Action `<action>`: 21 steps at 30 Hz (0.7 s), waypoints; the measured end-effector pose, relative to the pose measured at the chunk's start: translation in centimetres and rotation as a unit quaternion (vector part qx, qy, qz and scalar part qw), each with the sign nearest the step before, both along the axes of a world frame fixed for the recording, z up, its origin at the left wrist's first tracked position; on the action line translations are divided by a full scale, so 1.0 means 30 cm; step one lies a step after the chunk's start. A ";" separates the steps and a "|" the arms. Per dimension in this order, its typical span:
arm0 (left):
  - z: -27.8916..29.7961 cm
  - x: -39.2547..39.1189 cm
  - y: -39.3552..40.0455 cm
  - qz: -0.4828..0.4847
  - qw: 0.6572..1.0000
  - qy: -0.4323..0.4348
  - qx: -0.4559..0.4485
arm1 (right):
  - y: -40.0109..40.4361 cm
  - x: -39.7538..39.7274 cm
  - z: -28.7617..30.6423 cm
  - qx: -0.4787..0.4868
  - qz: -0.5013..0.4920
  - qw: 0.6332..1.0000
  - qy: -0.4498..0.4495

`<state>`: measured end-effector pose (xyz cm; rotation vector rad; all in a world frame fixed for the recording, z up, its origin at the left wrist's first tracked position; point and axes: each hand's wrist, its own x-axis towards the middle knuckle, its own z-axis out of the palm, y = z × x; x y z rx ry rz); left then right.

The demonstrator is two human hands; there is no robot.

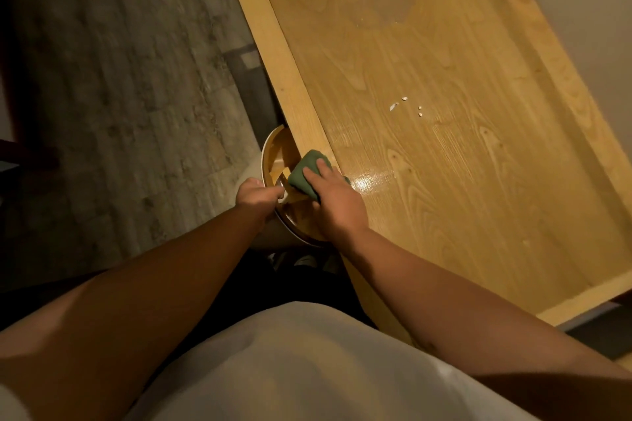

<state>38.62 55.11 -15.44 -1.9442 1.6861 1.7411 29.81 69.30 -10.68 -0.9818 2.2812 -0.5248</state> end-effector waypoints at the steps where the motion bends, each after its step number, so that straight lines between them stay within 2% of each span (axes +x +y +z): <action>1: 0.000 0.000 -0.001 0.000 1.000 0.005 0.004 | -0.008 0.008 0.000 -0.008 0.004 1.000 -0.005; 4: 0.000 0.002 -0.001 0.007 1.000 0.007 0.014 | -0.029 0.026 0.006 -0.052 -0.018 0.998 -0.028; 9: 0.017 0.010 -0.005 0.016 0.999 0.013 0.024 | -0.053 0.010 0.038 -0.111 -0.170 0.969 -0.144; 15: 0.038 0.010 -0.010 0.008 0.999 0.019 0.037 | -0.044 -0.017 0.062 -0.132 -0.206 0.950 -0.192; 21: 0.033 0.004 -0.022 0.002 0.999 0.020 0.044 | -0.048 -0.022 0.063 -0.136 -0.225 0.907 -0.328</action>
